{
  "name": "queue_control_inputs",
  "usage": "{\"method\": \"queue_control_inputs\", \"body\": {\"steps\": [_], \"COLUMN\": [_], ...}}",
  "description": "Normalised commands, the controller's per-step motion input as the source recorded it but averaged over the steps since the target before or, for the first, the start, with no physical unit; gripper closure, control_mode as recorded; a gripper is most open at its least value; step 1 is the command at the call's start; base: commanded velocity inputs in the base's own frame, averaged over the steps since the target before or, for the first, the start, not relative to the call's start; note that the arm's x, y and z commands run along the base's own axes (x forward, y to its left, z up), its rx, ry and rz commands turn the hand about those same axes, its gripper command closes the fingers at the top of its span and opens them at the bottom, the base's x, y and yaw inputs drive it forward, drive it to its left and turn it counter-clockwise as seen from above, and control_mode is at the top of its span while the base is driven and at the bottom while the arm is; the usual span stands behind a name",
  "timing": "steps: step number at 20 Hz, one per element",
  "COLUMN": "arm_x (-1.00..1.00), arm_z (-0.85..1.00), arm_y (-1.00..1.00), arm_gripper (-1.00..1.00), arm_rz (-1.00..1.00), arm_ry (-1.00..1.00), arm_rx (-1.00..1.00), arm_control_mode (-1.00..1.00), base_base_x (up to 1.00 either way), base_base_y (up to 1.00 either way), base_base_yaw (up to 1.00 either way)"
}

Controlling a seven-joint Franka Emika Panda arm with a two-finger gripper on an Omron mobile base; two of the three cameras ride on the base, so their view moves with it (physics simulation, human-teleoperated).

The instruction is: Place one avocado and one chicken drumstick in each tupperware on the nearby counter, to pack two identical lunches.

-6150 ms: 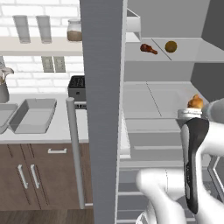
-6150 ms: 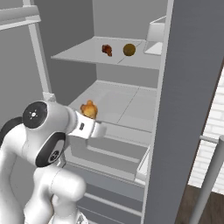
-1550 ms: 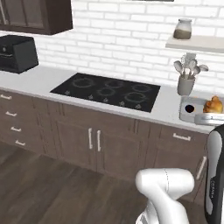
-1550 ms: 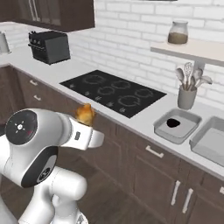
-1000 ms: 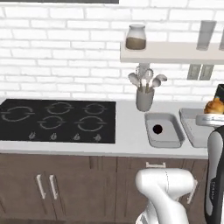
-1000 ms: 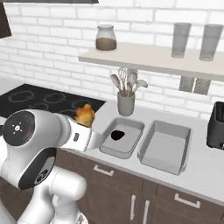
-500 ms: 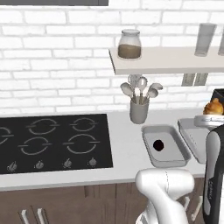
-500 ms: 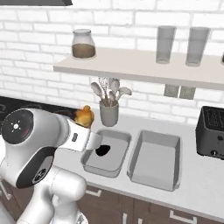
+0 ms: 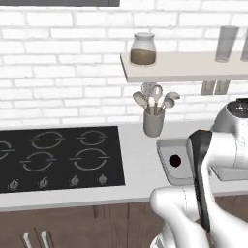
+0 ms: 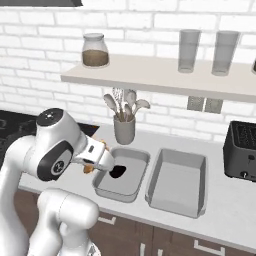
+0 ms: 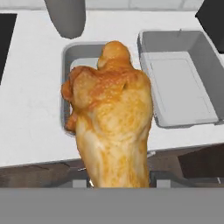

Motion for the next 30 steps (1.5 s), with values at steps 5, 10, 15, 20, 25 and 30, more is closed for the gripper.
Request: {"method": "queue_control_inputs", "body": {"steps": [5, 10, 15, 20, 25, 30], "arm_x": [0.48, 0.47, 0.54, 0.31, 0.23, 0.32], "arm_z": [-0.69, -0.38, -0.46, -0.61, -0.53, -0.41], "arm_y": [-0.07, -0.21, -0.22, 0.00, -0.01, -0.07], "arm_gripper": [1.00, 1.00, 1.00, 1.00, 1.00, 1.00], "arm_rz": [0.00, 0.01, 0.03, 0.00, 0.00, 0.02], "arm_ry": [0.25, 0.02, 0.00, 0.00, 0.03, 0.05], "arm_rx": [0.00, 0.02, 0.03, 0.00, 0.00, 0.00], "arm_control_mode": [-1.00, -1.00, -1.00, -1.00, -1.00, -1.00], "base_base_x": [0.00, 0.00, 0.00, 0.00, 0.00, 0.00], "base_base_y": [0.00, 0.00, 0.00, 0.00, 0.00, 0.00], "base_base_yaw": [0.00, 0.00, 0.00, 0.00, 0.00, 0.00]}}
